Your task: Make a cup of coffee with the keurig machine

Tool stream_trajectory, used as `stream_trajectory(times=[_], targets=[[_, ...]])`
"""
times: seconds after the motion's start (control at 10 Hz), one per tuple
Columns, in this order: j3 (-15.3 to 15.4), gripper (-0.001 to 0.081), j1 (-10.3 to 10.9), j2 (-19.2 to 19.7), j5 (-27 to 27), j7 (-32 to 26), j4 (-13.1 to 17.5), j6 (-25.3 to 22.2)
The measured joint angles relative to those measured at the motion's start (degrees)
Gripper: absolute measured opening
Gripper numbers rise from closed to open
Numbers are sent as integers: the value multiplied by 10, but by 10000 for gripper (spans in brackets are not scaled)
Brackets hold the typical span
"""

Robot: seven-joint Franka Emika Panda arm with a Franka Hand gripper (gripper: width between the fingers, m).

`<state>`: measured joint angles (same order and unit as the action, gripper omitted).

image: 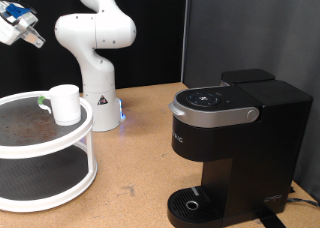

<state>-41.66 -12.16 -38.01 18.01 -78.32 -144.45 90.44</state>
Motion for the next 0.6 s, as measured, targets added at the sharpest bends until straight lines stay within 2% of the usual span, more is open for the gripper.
stream_trajectory(times=[0.3,0.4,0.6], targets=[[-17,3,0,5,-7,-14,-5,-8],[-20,3,0,7,-11,-21,-13,3],[-27,3,0,12,-17,-40,-42,54]])
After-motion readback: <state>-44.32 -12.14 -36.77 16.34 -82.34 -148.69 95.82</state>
